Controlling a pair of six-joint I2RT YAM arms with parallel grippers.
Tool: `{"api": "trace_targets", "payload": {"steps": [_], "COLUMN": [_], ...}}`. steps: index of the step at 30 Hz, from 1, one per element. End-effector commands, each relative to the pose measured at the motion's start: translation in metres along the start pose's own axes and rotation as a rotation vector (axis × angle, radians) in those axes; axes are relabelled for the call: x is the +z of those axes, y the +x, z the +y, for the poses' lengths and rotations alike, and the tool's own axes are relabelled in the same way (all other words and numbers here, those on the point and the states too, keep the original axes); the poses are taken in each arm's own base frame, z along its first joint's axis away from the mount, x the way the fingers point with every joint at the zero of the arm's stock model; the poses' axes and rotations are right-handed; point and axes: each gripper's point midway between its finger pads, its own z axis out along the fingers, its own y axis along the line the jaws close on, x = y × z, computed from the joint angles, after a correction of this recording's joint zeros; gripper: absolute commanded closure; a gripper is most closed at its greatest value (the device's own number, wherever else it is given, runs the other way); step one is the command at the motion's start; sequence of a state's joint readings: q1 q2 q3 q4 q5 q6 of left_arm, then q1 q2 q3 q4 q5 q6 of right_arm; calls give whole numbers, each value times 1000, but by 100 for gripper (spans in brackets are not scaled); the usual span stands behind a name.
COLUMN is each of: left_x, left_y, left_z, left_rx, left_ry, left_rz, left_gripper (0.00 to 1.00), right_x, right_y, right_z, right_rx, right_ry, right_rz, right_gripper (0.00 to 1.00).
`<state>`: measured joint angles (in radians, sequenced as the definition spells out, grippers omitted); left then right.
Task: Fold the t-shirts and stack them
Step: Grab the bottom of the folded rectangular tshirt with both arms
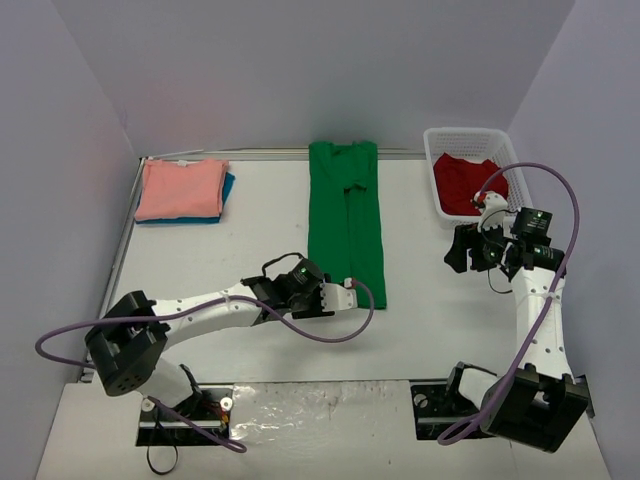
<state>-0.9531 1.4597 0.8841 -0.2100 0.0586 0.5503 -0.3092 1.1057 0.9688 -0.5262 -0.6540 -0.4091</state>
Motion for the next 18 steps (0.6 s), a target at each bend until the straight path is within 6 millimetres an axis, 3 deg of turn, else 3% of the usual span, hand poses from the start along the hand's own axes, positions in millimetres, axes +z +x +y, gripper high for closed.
{"api": "trace_targets", "payload": {"steps": [1,18], "left_x": [7,36], "left_y": [-11,11], "left_z": [8,-4], "left_rx": [9,-19], "left_ry": [-44,14], "left_rz": [-39,92], "left_gripper": [58,62], "right_x": [0,1], "right_y": [-2,0], "right_z": [-1,-6], "right_rx": [15,30], "right_ry": [0,15], "right_rz": [-22,-10], "right_gripper": [38,37]}}
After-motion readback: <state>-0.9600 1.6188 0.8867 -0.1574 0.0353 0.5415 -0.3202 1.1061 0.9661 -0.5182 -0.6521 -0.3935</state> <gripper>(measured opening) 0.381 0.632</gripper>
